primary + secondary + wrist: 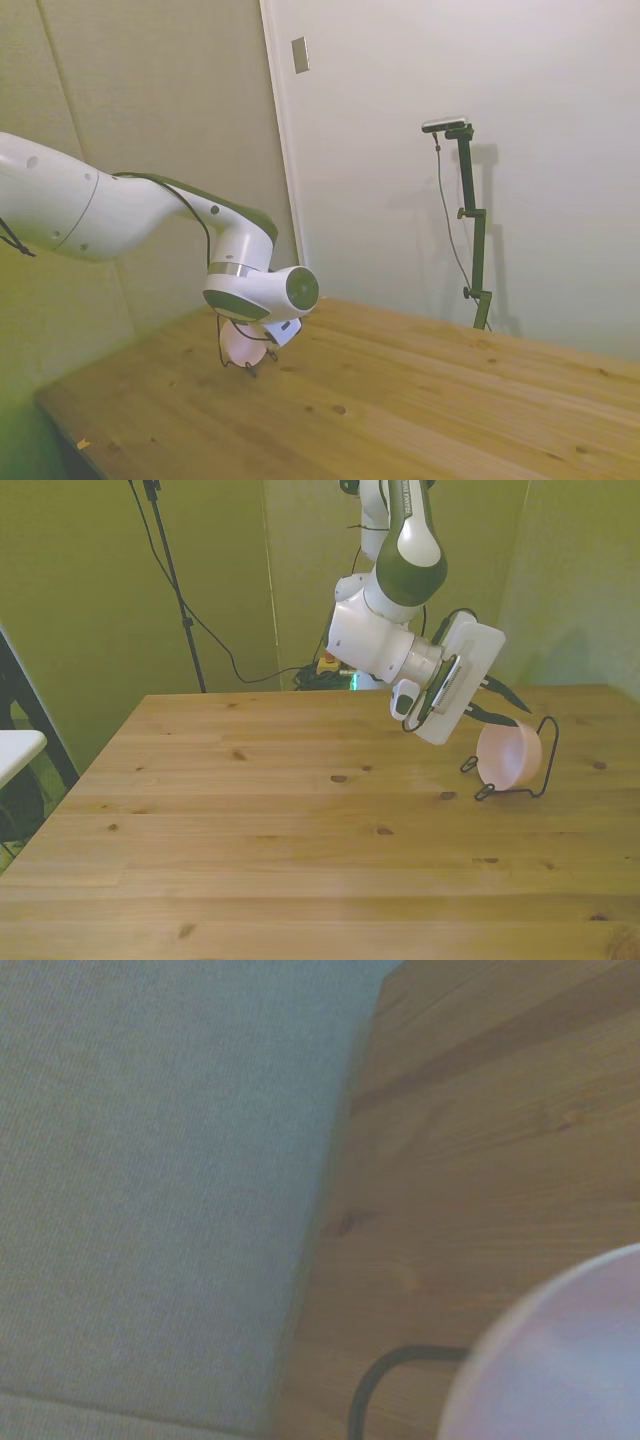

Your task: Load the bowl

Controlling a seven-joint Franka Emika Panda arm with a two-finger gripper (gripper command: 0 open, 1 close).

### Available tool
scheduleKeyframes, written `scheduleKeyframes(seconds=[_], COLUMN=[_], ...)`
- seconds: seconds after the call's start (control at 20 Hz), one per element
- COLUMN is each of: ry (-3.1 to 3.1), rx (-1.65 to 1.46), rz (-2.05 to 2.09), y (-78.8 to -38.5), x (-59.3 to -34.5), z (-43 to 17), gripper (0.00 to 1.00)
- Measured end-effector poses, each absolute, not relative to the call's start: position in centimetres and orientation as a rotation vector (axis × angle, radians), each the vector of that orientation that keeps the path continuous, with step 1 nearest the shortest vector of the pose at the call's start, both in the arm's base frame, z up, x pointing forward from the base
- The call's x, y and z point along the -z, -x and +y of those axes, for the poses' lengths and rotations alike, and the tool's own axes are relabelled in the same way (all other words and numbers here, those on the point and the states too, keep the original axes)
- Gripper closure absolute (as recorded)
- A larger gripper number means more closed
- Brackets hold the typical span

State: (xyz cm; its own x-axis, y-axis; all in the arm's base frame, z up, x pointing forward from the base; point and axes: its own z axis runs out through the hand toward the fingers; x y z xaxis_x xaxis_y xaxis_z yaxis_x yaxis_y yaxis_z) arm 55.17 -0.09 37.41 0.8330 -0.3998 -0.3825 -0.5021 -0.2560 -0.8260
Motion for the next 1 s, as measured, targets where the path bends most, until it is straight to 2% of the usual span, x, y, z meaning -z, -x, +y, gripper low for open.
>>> scheduleKeyframes(seconds=[0.2,0.35,0.8,1.0], ry=[1.881,1.878,2.053,2.146], rx=[-0.102,-0.073,0.050,0.101], rz=[0.661,0.645,0.753,0.861], y=[-55.0,-54.3,-49.8,-46.4], x=[-38.2,-39.9,-46.0,-47.4], z=[0.1,-0.2,-5.2,-6.0], gripper=[0.00,0.00,0.00,0.00])
